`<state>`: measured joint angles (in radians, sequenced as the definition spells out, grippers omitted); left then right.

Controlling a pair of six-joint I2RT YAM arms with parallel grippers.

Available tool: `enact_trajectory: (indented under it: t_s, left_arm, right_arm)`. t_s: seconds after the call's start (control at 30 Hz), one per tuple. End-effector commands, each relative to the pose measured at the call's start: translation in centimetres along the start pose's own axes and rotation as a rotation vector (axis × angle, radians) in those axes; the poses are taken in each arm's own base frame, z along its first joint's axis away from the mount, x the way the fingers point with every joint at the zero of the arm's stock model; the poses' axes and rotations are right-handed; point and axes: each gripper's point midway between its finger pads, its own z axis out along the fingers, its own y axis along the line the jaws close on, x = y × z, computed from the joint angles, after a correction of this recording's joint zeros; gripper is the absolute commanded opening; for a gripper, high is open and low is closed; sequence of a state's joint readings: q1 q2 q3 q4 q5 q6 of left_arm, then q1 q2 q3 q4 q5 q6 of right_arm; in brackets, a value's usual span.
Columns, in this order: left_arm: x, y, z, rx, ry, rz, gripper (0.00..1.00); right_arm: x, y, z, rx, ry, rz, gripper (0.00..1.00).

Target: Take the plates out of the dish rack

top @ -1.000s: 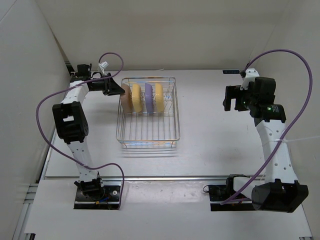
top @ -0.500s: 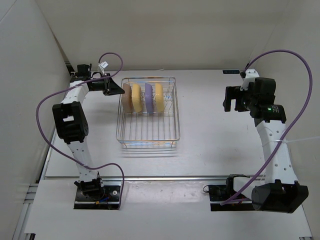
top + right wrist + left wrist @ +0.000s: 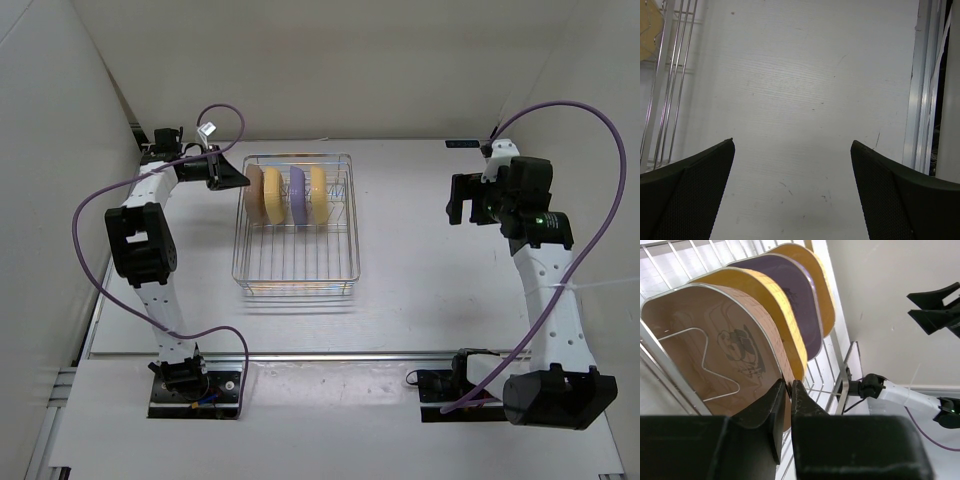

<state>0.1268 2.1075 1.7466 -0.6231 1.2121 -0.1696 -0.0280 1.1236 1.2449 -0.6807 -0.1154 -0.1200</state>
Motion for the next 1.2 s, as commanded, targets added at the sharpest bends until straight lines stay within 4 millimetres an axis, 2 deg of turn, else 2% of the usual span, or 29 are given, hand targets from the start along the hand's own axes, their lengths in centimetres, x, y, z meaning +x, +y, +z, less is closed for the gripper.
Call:
enact_trajectory:
  t_s: [0.0,0.3,0.4,0.47,1.03,1.17]
  left_arm:
    - [-0.4,-2.0,0.0,0.107,0.0,0.037,0.11]
    - [0.0,-2.9,-0.1,0.15,0.011,0.02,0.11]
    - [-0.2,-3.7,-0.4,0.151,0.005,0.04,0.11]
    - [-0.2,-3.3,-0.3,0.138,0.001,0.041,0.11]
    - [-0.6,-4.6,-1.4,0.196,-0.007,-0.008,0.11]
    - [-0.5,-4.2,-1.2,0.204,0.002,-0.055,0.11]
  right_arm:
    - [-0.6,0.1,-0.6,-0.005,-0.04,-0.024,1.0]
    - [-0.6,-0.1,-0.6,0.004,-0.039,-0.024,1.0]
    - [-0.3,-0.1,-0.4,0.003,-0.03,-0.022,1.0]
    - [-0.3,-0.1,-0.4,0.003,-0.03,-0.022,1.0]
    - [-0.3,0.1,-0.4,-0.006,-0.031,-0.022,1.0]
    - [-0.3,0.3,-0.4,-0.015,-0.032,-0.022,1.0]
